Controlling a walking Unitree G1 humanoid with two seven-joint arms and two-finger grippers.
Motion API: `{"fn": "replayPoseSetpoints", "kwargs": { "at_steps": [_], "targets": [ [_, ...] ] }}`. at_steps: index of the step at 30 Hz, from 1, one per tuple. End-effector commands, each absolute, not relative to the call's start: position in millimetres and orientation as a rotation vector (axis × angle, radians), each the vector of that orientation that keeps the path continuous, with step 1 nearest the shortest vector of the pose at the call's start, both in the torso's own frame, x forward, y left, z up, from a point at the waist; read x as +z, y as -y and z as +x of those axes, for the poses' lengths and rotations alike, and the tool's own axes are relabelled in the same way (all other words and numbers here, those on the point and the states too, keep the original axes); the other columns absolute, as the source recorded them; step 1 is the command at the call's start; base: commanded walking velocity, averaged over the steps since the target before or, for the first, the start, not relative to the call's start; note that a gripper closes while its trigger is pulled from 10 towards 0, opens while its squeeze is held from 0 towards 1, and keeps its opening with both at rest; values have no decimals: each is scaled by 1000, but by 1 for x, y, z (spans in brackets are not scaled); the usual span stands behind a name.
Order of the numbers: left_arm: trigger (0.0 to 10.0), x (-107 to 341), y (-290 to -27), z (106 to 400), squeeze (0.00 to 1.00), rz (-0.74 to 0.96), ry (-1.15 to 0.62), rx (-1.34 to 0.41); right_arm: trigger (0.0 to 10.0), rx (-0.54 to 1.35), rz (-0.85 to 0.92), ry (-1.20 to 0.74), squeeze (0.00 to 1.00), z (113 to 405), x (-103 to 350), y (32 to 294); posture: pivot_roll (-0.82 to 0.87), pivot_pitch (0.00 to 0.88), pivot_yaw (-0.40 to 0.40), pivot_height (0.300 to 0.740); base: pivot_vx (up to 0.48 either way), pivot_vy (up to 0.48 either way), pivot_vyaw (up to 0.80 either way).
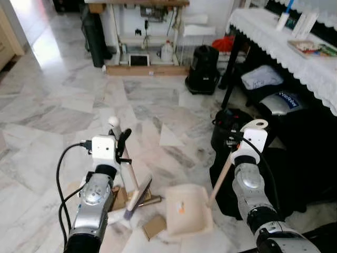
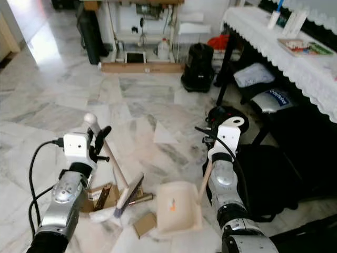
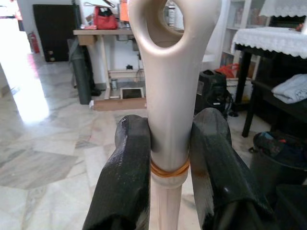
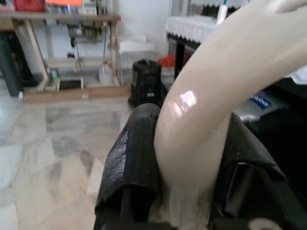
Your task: Sweep floor
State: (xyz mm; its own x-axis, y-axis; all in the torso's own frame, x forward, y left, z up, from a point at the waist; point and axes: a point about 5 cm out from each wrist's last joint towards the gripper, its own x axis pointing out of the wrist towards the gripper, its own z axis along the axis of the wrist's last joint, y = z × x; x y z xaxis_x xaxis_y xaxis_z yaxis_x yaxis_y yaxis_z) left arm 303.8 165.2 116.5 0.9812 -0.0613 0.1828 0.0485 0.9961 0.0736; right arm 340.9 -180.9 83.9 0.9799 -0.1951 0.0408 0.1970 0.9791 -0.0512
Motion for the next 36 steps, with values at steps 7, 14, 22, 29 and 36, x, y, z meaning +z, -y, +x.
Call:
{"fn": "replayPoseSetpoints", "kwargs": {
  "at_steps": [7, 14, 22, 29, 36],
  "targets": [
    [10000, 120, -161, 303, 0, 77, 186, -89, 10000, -243, -104, -50, 0, 341, 76, 191, 29, 19, -69, 740, 0, 0, 0],
    [10000, 112, -162, 302, 0, 80, 139, -107, 10000, -243, -127, -113, 0, 337, 65, 190, 29, 20, -69, 740, 0, 0, 0],
    [10000, 112, -165, 300, 0, 91, 136, -92, 10000, -232, -114, -130, 0, 334, 60, 188, 31, 33, -65, 740, 0, 0, 0],
    [10000, 111, -168, 298, 0, 95, 125, -89, 10000, -190, -83, -98, 0, 333, 60, 183, 35, 26, -64, 740, 0, 0, 0],
    [10000, 108, -172, 296, 0, 101, 109, -89, 10000, -199, -103, -129, 0, 333, 57, 185, 45, 22, -58, 740, 0, 0, 0]
  ]
}}
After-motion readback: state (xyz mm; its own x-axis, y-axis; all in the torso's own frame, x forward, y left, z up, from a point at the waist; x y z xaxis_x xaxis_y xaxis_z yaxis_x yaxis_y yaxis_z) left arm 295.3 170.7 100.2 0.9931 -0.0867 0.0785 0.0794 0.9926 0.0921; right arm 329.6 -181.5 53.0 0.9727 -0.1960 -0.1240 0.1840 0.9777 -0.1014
